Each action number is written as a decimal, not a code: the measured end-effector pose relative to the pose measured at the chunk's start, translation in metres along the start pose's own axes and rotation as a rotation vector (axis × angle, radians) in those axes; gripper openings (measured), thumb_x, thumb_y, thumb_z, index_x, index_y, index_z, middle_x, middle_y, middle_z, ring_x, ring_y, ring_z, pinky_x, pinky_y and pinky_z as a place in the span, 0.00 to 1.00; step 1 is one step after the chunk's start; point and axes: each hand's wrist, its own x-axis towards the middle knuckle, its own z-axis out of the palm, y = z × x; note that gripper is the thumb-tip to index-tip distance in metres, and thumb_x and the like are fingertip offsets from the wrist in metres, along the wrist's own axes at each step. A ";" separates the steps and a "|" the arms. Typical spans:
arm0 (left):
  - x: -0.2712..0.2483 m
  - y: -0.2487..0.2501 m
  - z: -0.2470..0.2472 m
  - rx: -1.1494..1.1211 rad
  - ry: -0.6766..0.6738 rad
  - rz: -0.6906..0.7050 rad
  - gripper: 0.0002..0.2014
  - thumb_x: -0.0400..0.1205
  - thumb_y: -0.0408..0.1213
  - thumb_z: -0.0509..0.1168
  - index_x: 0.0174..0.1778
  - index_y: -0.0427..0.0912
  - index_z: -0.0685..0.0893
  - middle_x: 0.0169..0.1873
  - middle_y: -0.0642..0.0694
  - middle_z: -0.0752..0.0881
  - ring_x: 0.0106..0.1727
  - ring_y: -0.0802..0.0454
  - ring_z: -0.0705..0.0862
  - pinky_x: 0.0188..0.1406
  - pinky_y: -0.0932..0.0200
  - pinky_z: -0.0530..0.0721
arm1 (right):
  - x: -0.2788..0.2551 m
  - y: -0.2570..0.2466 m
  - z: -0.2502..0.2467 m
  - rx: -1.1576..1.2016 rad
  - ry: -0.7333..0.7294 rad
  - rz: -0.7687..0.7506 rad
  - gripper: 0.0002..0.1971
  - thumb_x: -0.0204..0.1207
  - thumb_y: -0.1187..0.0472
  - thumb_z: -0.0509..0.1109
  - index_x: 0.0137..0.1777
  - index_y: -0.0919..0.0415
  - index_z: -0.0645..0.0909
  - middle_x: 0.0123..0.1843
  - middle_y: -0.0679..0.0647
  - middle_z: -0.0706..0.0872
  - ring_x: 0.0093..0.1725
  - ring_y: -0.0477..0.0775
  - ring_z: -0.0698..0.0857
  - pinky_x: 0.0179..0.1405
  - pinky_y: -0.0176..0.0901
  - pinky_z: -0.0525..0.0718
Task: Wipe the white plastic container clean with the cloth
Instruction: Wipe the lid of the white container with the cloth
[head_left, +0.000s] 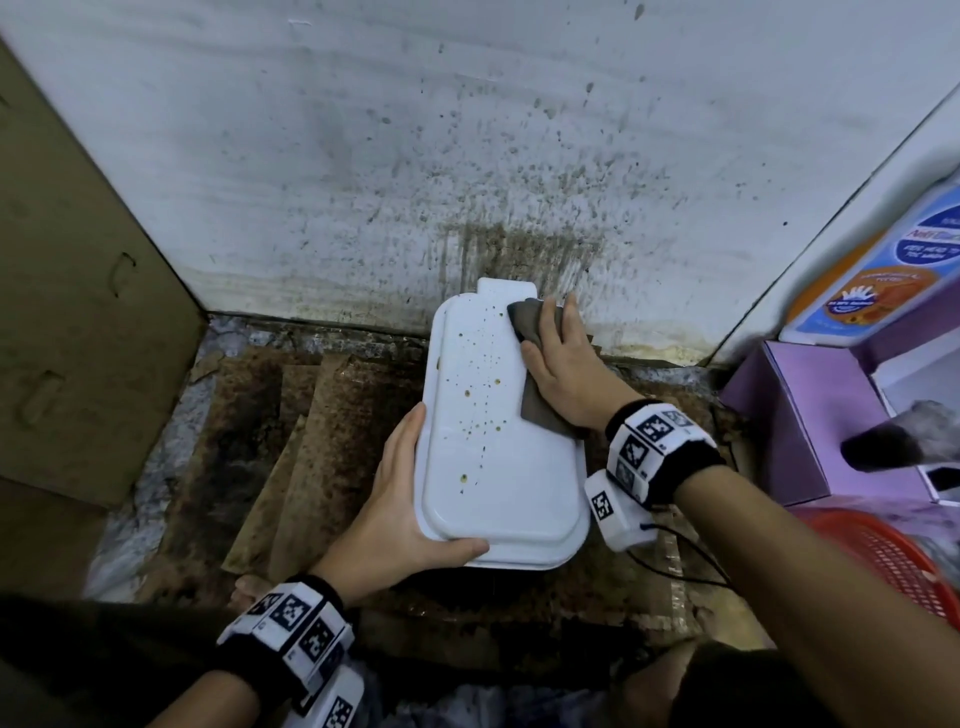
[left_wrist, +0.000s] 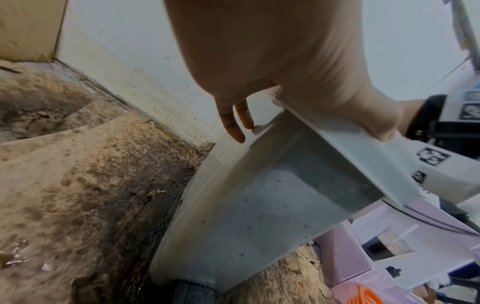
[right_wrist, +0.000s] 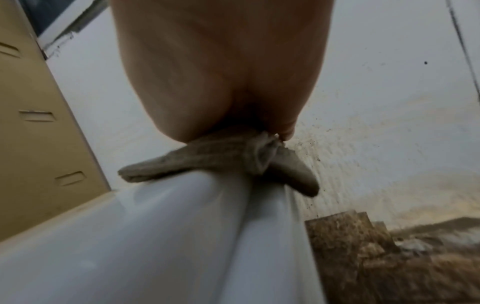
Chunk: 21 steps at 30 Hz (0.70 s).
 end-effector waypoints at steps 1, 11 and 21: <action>0.000 0.000 0.000 0.003 0.001 0.001 0.71 0.60 0.68 0.82 0.87 0.64 0.35 0.84 0.72 0.39 0.87 0.68 0.42 0.87 0.46 0.55 | 0.007 0.002 -0.004 -0.007 -0.020 -0.001 0.36 0.92 0.46 0.46 0.87 0.65 0.32 0.88 0.66 0.29 0.89 0.63 0.34 0.88 0.59 0.45; -0.001 0.001 -0.001 0.017 -0.009 -0.007 0.71 0.61 0.65 0.83 0.84 0.69 0.33 0.84 0.73 0.37 0.87 0.68 0.42 0.87 0.45 0.57 | 0.041 0.009 -0.017 -0.017 -0.074 0.017 0.36 0.91 0.45 0.46 0.88 0.60 0.30 0.89 0.63 0.29 0.89 0.62 0.37 0.89 0.58 0.46; 0.000 0.002 -0.001 0.025 -0.020 0.009 0.72 0.61 0.66 0.83 0.86 0.65 0.32 0.84 0.72 0.36 0.87 0.69 0.40 0.88 0.46 0.54 | -0.018 0.008 0.005 0.098 -0.034 -0.045 0.35 0.92 0.50 0.48 0.88 0.58 0.31 0.87 0.55 0.23 0.88 0.58 0.29 0.89 0.56 0.43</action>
